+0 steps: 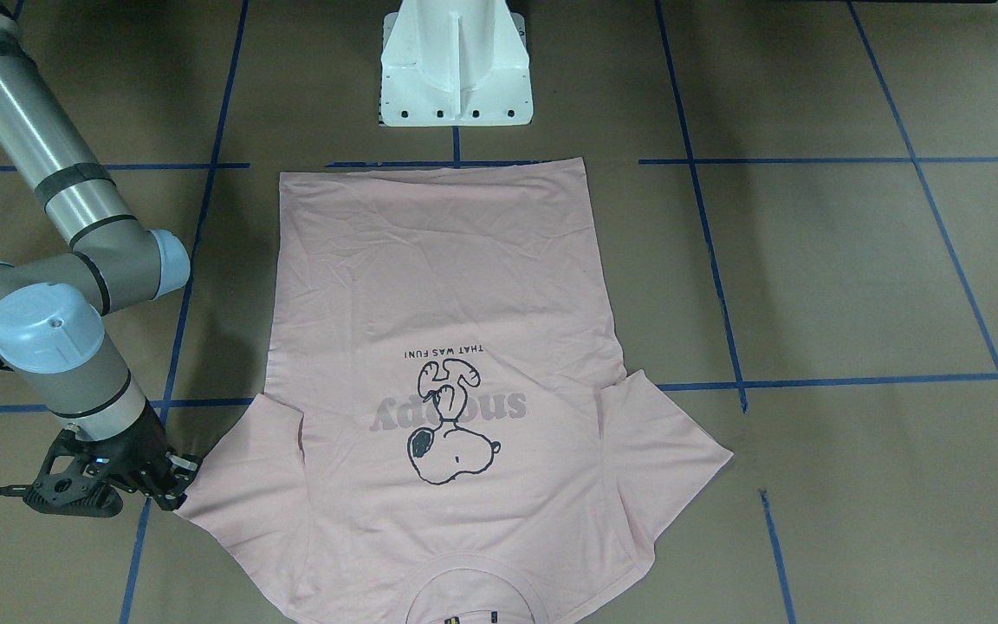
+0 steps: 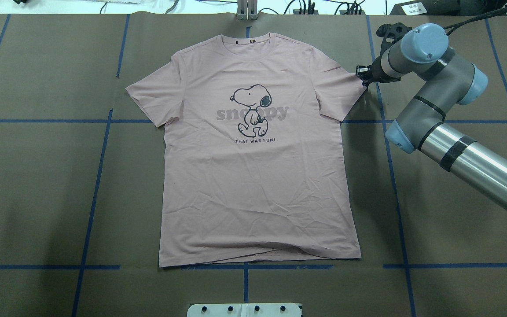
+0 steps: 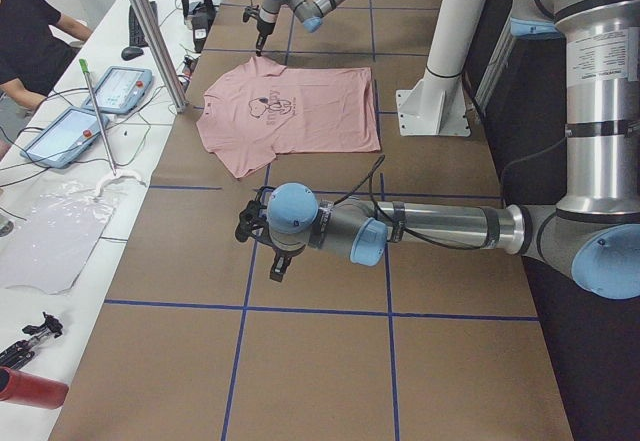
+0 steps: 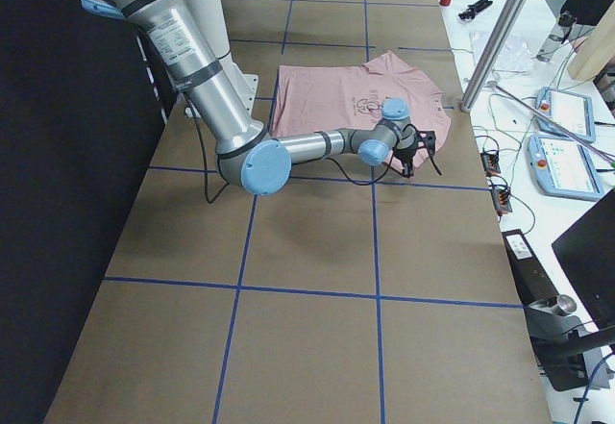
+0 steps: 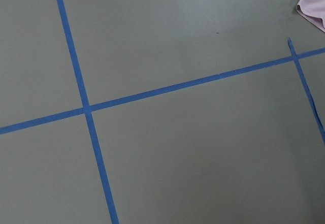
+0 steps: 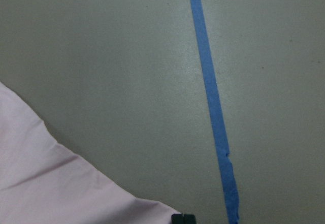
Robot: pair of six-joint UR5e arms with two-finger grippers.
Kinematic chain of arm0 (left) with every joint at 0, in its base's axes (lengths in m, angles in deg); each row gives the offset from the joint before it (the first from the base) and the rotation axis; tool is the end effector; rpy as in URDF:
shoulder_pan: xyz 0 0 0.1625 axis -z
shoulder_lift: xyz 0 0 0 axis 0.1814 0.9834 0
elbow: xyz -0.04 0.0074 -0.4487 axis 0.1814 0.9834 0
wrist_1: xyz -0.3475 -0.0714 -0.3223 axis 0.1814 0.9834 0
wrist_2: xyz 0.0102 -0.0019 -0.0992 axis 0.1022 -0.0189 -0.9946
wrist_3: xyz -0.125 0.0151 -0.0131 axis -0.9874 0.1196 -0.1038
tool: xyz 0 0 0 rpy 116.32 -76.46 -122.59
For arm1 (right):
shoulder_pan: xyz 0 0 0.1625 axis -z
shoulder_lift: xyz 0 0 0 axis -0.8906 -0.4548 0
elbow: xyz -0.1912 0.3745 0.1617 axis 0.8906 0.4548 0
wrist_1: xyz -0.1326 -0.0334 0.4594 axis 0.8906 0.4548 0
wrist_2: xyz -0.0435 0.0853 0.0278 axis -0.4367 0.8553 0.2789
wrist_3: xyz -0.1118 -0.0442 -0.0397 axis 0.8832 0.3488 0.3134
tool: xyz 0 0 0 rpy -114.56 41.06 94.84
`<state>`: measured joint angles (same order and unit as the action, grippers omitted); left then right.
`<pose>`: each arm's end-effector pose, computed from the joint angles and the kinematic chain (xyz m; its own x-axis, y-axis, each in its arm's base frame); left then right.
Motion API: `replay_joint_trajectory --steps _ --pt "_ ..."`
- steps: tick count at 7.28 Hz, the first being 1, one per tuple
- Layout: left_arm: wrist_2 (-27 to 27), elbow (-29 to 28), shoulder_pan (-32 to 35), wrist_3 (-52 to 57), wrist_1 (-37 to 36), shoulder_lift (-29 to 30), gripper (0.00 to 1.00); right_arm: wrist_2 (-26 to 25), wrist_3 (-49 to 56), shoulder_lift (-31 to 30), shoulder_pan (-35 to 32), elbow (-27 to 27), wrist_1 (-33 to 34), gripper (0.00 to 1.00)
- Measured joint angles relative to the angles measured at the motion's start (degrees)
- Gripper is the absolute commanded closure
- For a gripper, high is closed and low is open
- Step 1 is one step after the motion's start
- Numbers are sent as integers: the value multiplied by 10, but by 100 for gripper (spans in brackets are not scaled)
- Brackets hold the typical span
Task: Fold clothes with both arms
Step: 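Lower the right gripper and grasp the sleeve edge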
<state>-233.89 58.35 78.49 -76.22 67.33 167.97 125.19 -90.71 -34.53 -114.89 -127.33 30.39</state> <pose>-0.0169 -0.5225 0.6293 0.5332 0.2862 -0.7961 -0.0289 0.9467 0.3210 -0.4585 -0.7445 0.4933 0.6765 0.1217 0.7264 -0.3530 0.9191 0.1748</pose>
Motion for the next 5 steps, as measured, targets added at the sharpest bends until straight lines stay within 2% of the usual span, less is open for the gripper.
replay_joint_trajectory --steps 1,2,3,5 --pt "0 1 0 0 0 0 0 0 1 0 0 -2 -1 99" --pt "0 1 0 0 0 0 0 0 2 0 0 -2 -1 42" --pt "0 1 0 0 -1 -1 0 -1 2 0 -1 -2 -1 34" --pt "-1 0 0 0 -1 -1 0 -2 -5 0 0 -1 0 34"
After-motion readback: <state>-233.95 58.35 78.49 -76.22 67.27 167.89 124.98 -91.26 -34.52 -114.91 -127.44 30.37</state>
